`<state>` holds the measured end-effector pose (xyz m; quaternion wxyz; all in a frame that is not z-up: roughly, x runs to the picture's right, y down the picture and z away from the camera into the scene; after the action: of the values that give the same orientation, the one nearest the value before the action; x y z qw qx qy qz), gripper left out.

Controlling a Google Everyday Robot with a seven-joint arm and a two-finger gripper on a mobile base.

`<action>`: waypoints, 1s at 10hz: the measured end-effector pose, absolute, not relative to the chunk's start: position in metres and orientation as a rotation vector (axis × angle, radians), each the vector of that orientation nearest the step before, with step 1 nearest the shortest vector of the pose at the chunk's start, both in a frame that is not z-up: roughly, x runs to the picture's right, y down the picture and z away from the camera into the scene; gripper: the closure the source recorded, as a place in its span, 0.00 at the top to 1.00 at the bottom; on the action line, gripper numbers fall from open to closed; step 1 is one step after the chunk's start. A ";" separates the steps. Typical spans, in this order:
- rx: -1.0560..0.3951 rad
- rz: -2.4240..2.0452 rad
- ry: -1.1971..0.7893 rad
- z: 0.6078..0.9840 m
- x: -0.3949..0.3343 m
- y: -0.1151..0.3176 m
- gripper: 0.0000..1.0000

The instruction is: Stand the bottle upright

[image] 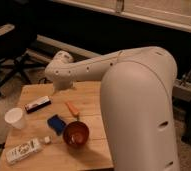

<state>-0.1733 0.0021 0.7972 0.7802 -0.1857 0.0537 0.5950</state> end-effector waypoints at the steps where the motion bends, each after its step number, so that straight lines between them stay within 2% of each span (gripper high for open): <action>1: -0.401 1.285 0.116 0.797 -0.173 0.002 0.80; 4: -0.400 1.214 0.079 0.796 -0.179 0.001 0.80; 7: -0.445 1.006 -0.037 0.786 -0.204 0.007 0.80; 10: -0.578 0.694 -0.172 0.766 -0.231 0.037 0.80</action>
<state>-0.2315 0.0372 0.7659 0.8963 -0.2788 -0.0832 0.3347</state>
